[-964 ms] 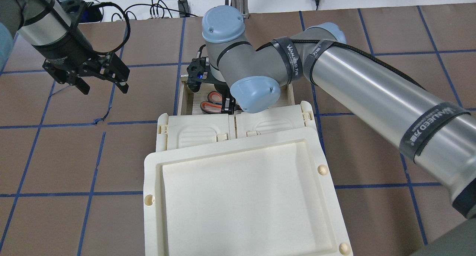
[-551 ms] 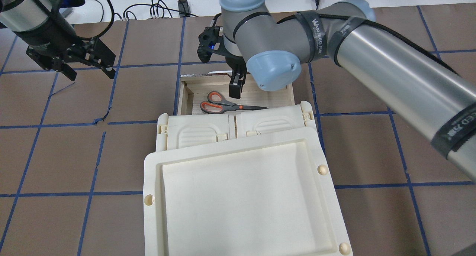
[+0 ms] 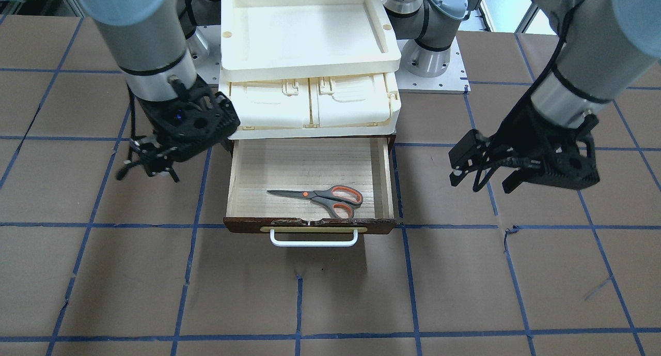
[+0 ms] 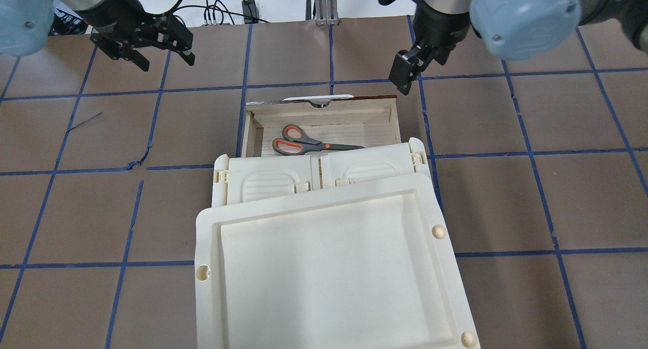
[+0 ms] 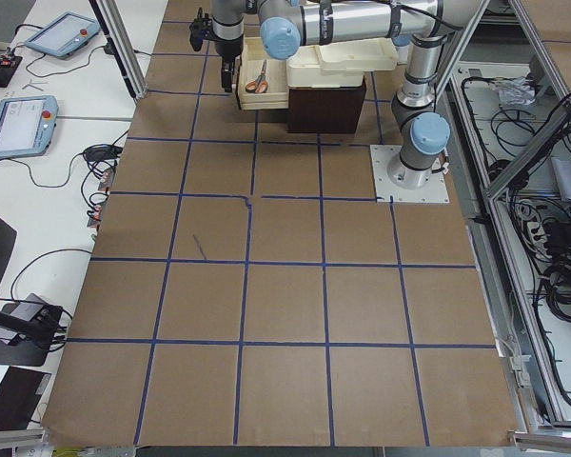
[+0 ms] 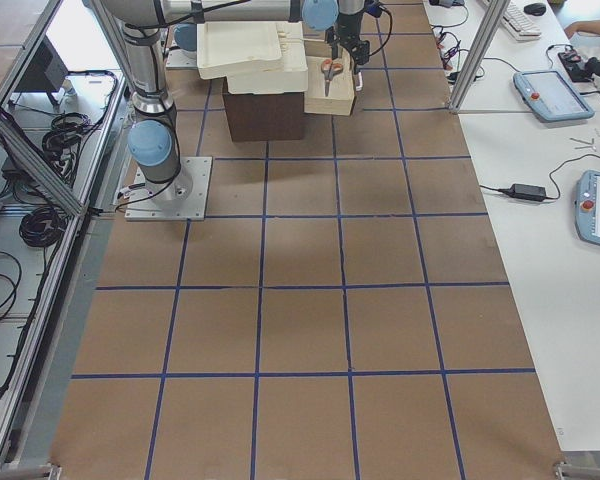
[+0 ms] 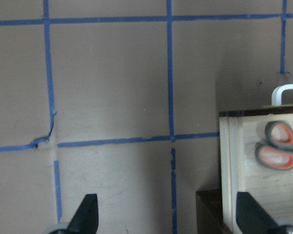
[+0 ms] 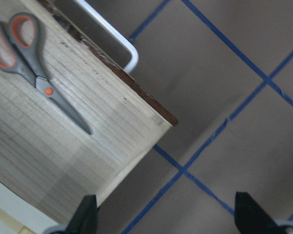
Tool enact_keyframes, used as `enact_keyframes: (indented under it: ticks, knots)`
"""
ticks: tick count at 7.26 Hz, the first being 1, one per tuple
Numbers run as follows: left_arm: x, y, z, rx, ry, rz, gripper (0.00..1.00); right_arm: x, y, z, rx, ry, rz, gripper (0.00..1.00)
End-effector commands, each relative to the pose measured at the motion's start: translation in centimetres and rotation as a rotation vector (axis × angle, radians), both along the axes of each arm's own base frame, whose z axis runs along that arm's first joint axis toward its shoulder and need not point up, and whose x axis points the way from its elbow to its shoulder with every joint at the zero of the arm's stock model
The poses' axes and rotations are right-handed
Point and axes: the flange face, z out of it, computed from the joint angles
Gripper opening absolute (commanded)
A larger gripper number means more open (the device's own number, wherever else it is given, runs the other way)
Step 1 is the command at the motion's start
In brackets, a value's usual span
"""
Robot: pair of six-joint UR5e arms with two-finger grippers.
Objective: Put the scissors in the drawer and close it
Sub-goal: 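Raise the right gripper away from the drawer while the left arm moves toward the drawer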
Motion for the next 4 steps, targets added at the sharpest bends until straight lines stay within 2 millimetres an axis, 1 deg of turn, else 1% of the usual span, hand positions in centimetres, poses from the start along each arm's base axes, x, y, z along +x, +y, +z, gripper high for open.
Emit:
enact_keyframes:
  ticks: [1,2,3,4]
  knots:
    - [-3.9,-4.0,-6.0,0.010,0.045,0.015,1.00,-4.8,3.6,4.2,0.023,0.055,-0.298,1.00]
    - [-5.9,-4.9,-9.0,0.046,0.051,0.017,1.00,-5.0,5.2,5.5,0.027,0.050,-0.446,1.00]
    - [-6.0,-5.6,-10.4,0.039,0.051,0.009,1.00,-5.1,5.9,5.3,0.061,0.058,-0.443,1.00]
    - [-6.0,-5.9,-11.1,0.043,0.050,0.005,1.00,-5.2,6.1,4.2,0.077,0.046,-0.452,1.00]
